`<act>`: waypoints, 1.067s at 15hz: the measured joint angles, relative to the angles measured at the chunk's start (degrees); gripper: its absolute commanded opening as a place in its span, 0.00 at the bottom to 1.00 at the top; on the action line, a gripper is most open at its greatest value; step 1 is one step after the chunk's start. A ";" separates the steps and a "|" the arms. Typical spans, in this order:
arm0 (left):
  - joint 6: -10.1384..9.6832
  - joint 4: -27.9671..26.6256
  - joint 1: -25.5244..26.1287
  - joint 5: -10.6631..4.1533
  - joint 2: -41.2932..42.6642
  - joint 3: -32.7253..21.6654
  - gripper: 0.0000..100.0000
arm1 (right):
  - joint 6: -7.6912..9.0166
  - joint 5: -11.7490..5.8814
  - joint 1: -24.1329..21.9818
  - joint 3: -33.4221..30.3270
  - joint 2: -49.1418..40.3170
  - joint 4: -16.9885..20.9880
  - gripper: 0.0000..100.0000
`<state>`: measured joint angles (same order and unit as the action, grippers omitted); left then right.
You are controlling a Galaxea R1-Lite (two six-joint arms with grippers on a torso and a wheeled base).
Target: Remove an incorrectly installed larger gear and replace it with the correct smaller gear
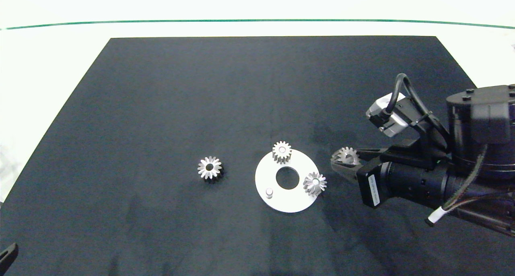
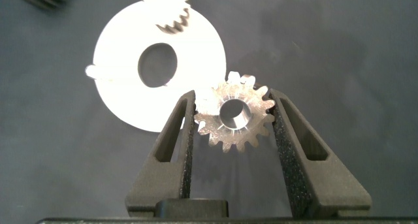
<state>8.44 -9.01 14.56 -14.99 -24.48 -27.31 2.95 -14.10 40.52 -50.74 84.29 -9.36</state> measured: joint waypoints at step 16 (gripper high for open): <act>3.17 -1.38 -0.67 -0.02 9.05 1.54 1.00 | -0.17 0.85 10.00 -17.68 15.80 13.32 0.04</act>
<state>11.61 -10.39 13.89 -15.02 -15.43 -25.77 2.78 -13.25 50.52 -68.41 100.08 3.96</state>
